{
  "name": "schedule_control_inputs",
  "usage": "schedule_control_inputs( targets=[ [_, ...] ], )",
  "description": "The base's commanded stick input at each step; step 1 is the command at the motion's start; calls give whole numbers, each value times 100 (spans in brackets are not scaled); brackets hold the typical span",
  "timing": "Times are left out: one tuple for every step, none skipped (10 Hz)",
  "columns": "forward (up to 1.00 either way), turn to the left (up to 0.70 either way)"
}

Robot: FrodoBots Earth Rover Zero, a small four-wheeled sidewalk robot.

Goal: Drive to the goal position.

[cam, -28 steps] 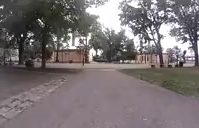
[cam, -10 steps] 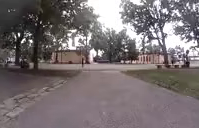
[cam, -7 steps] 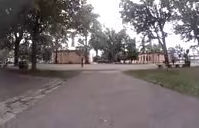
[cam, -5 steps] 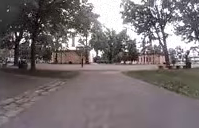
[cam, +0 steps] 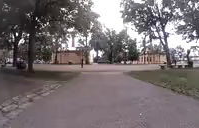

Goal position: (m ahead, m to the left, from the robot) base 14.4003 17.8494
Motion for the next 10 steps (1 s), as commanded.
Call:
schedule_control_inputs(
  targets=[
    [60, 0],
    [60, 0],
    [60, 0],
    [60, 0],
    [60, 0],
    [60, 0],
    [60, -2],
    [60, -5],
    [60, -15],
    [60, -15]
  ],
)
